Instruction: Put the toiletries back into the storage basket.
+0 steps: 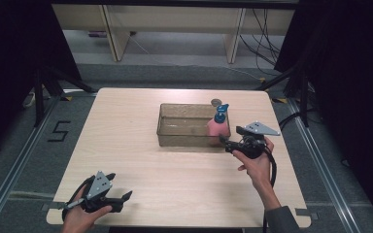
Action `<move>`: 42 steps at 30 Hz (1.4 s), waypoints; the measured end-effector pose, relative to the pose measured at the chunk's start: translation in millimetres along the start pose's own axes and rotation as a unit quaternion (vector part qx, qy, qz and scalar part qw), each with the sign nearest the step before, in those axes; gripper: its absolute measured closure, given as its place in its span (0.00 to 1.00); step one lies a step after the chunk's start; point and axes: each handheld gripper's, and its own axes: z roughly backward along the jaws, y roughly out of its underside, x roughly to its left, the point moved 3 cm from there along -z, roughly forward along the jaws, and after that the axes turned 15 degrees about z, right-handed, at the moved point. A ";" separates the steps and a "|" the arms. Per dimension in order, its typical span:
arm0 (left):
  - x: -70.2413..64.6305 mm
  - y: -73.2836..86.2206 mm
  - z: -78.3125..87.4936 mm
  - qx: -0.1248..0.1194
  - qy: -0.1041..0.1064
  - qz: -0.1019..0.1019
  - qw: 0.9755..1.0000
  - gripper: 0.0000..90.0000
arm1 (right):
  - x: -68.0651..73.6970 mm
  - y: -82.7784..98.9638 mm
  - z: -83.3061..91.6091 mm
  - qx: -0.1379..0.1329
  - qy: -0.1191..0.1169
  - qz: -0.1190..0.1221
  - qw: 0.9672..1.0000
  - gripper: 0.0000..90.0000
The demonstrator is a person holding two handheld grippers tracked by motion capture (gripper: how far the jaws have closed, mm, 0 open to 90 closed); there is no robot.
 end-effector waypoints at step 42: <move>-3.7 1.5 -1.4 -0.005 0.001 0.008 1.000 0.17 | 30.3 13.2 15.5 -0.004 -0.036 0.011 0.999 0.25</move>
